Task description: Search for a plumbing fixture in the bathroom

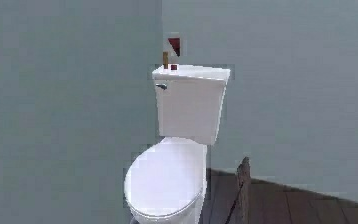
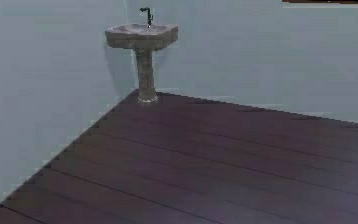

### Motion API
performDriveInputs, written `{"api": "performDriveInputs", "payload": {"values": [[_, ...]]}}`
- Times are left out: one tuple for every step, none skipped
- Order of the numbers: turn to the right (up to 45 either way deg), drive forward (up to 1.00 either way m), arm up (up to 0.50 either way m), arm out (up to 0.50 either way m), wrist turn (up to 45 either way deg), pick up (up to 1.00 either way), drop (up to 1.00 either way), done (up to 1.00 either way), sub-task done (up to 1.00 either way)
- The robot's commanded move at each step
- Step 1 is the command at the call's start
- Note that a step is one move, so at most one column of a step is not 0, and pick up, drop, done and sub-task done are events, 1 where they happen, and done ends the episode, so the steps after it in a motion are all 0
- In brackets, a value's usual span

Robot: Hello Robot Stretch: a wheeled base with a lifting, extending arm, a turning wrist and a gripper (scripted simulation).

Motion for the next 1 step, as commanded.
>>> {"api": "performDriveInputs", "payload": {"values": [[0.0, 0.0, 0.0, 0.0, 0.0, 0.0, 0.0, 1.0, 0.0]]}}
